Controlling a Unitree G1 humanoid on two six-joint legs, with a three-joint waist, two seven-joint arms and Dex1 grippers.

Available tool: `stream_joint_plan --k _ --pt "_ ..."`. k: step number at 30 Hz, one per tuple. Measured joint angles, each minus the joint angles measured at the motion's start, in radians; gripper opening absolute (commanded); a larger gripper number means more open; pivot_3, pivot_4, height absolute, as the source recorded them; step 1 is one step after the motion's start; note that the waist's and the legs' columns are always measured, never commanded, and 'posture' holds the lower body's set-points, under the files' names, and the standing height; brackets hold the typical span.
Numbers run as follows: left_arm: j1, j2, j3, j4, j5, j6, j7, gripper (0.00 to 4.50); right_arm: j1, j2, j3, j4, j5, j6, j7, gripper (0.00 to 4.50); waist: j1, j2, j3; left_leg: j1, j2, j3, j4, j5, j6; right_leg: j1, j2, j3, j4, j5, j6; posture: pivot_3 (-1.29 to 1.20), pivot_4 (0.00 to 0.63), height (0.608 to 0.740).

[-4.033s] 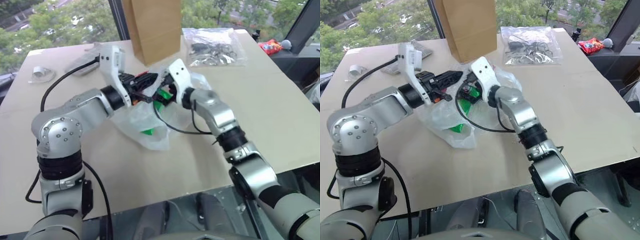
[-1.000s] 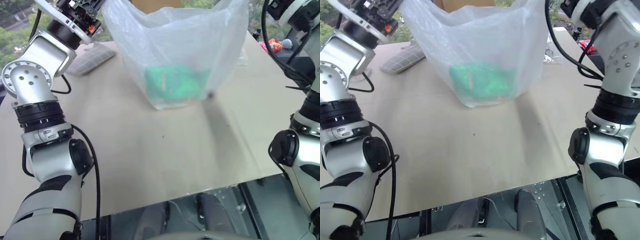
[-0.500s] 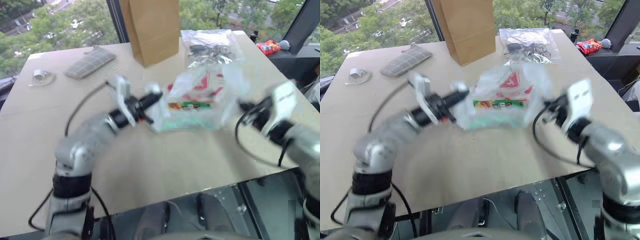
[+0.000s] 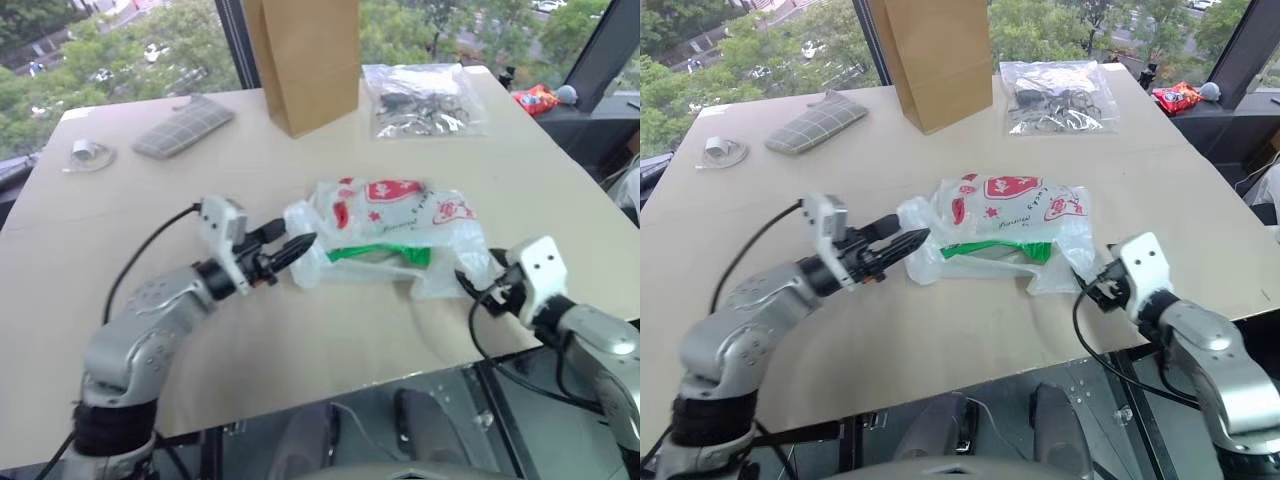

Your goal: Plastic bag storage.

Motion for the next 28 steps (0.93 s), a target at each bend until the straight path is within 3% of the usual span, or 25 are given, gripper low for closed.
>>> stream_joint_plan --k 7,10,18,23,28 --pt "0.247 0.064 0.111 -0.065 0.061 -0.085 -0.078 2.57 0.200 -0.092 -0.263 -0.129 0.194 -0.009 0.218 4.40 0.019 0.000 0.000 0.000 0.003 0.000 0.000 -0.002 0.003 0.004 0.001 -0.002 -0.008 -0.005 0.001 0.00 0.150 0.740" --pt "0.386 0.069 0.157 -0.088 0.086 -0.123 -0.119 2.57 0.286 -0.104 -0.439 -0.146 0.351 0.018 0.297 4.40 0.023 0.000 0.000 0.000 0.004 0.001 0.000 -0.003 0.005 0.006 0.001 -0.002 -0.011 -0.005 0.001 0.00 0.150 0.740" --pt "0.438 0.070 0.197 -0.084 0.083 -0.133 -0.152 2.57 0.388 -0.188 -0.662 -0.168 0.556 0.080 0.370 4.40 0.032 -0.001 0.000 -0.001 0.005 0.001 0.000 -0.004 0.005 0.005 0.001 -0.004 -0.012 -0.005 0.001 0.00 0.150 0.740" --pt "0.486 0.068 0.218 -0.085 0.083 -0.137 -0.166 2.57 0.501 -0.223 -0.716 -0.178 0.469 0.078 0.423 4.40 0.038 -0.002 0.000 -0.002 0.005 0.002 0.001 -0.004 0.006 0.005 0.000 -0.004 -0.013 -0.005 0.001 0.00 0.150 0.740" --pt "0.510 0.068 0.236 -0.082 0.083 -0.154 -0.183 2.57 0.490 -0.232 -0.721 -0.123 0.377 0.023 0.448 4.40 0.042 -0.002 0.000 -0.001 0.007 0.003 0.001 -0.005 0.006 0.005 0.000 -0.005 -0.013 -0.005 0.001 0.00 0.150 0.740"
